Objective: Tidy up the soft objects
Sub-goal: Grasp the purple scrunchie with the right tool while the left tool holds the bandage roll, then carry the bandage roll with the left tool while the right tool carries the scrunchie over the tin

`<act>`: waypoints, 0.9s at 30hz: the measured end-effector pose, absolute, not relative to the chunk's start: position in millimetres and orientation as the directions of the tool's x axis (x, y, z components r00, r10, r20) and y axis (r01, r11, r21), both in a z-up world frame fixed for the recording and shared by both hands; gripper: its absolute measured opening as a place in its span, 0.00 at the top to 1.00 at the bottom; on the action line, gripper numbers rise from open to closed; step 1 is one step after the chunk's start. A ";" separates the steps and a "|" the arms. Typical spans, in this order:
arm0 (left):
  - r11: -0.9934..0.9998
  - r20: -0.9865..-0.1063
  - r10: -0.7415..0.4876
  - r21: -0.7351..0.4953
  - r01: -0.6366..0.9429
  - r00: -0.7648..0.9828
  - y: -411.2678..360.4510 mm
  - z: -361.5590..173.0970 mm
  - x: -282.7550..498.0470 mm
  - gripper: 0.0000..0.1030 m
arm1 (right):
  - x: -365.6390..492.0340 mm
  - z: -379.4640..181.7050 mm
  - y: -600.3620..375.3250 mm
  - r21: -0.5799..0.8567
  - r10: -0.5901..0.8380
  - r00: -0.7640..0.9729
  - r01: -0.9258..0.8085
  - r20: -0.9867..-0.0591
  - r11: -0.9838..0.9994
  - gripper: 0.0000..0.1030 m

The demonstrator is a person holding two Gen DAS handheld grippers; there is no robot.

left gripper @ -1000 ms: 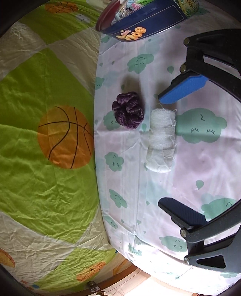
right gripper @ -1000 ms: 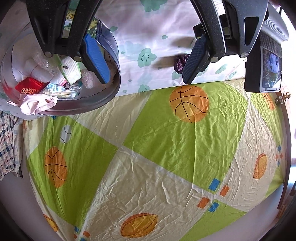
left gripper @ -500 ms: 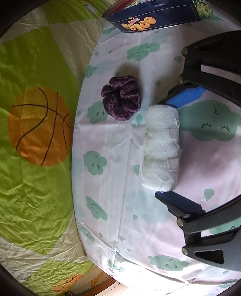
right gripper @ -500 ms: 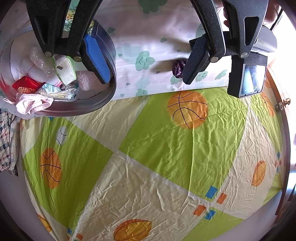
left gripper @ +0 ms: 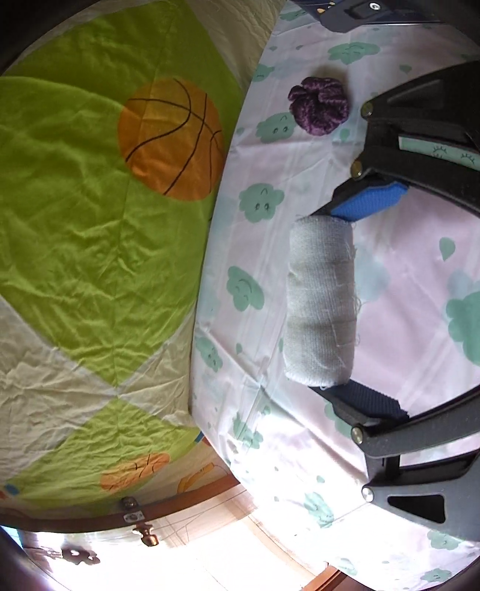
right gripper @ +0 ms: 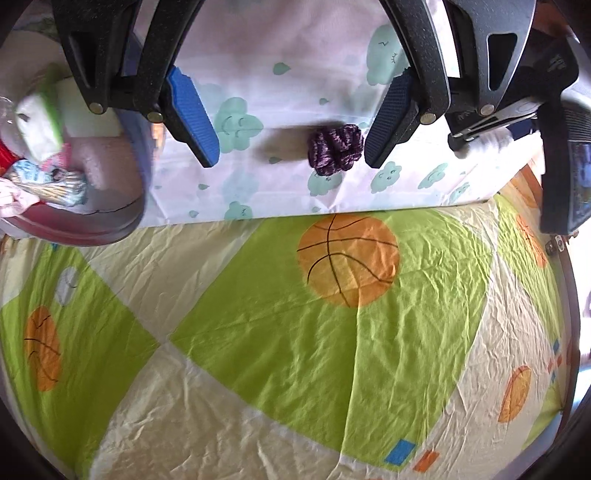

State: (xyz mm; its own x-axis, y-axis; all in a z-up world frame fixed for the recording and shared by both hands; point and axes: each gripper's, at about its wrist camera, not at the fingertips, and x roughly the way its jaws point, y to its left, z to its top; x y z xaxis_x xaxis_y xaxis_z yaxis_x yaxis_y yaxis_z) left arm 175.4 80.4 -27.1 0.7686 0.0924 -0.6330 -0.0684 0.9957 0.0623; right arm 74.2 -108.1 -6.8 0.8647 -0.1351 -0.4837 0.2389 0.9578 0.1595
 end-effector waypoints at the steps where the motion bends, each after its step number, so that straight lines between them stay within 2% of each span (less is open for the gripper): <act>1: 0.993 -0.626 0.114 0.076 -0.085 0.771 83.3 -26.5 176.8 0.24 | 85.6 -11.0 -105.0 0.164 -0.114 0.853 0.226 -0.510 0.960 0.20; 10: 0.989 -0.650 0.148 0.079 -0.127 0.746 99.1 -35.9 187.5 0.24 | 169.7 -47.3 -76.7 0.137 -0.026 0.721 0.167 -0.692 0.976 0.20; 12: 0.989 -0.652 0.147 0.080 -0.125 0.744 98.0 -36.1 188.0 0.24 | 184.6 -55.5 -74.5 0.124 -0.027 0.669 0.177 -0.742 0.976 0.27; 14: 0.989 -0.653 0.145 0.080 -0.122 0.743 97.2 -36.1 188.5 0.24 | 194.7 -64.5 -73.4 0.124 -0.007 0.618 0.169 -0.786 0.978 0.49; 15: 0.990 -0.654 0.142 0.078 -0.120 0.743 96.8 -35.9 188.7 0.24 | 195.6 -64.8 -71.8 0.104 -0.026 0.613 0.175 -0.790 0.979 0.54; 17: 0.991 -0.657 0.135 0.075 -0.113 0.742 95.6 -35.6 188.7 0.24 | 196.0 -65.9 -66.6 0.101 -0.004 0.616 0.135 -0.788 0.986 0.60; 20: 0.992 -0.653 0.125 0.069 -0.106 0.747 94.5 -33.8 187.6 0.24 | 190.3 -62.3 -62.0 0.084 -0.008 0.638 0.115 -0.770 0.990 0.61; 24: 0.994 -0.634 0.105 0.055 -0.091 0.766 92.8 -28.5 182.9 0.24 | 164.0 -41.8 -56.8 0.041 -0.047 0.732 0.102 -0.680 0.994 0.61; 27: 0.996 -0.618 0.086 0.037 -0.081 0.782 91.7 -24.5 177.5 0.24 | 134.5 -23.2 -60.6 0.029 -0.078 0.816 0.115 -0.573 0.993 0.61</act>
